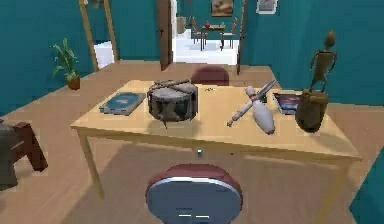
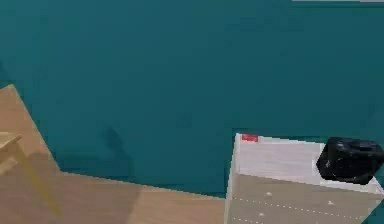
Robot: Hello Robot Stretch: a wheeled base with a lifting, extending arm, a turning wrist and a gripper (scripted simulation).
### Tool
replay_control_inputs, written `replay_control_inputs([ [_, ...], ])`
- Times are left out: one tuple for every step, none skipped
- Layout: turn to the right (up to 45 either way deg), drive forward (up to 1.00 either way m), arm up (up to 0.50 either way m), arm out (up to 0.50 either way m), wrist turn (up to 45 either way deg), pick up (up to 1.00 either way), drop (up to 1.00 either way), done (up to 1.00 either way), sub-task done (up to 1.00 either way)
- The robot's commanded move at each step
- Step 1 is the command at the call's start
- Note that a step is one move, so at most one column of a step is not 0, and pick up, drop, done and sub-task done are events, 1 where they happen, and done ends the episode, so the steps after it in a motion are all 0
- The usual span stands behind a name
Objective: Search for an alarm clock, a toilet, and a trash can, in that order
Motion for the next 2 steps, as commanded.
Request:
replay_control_inputs([
  [-42.0,0.00,0.00,0.00,0.0,0.00,0.00,0.00,0.00],
  [0.0,1.00,0.00,0.00,0.0,0.00,0.00,0.00,0.00],
])
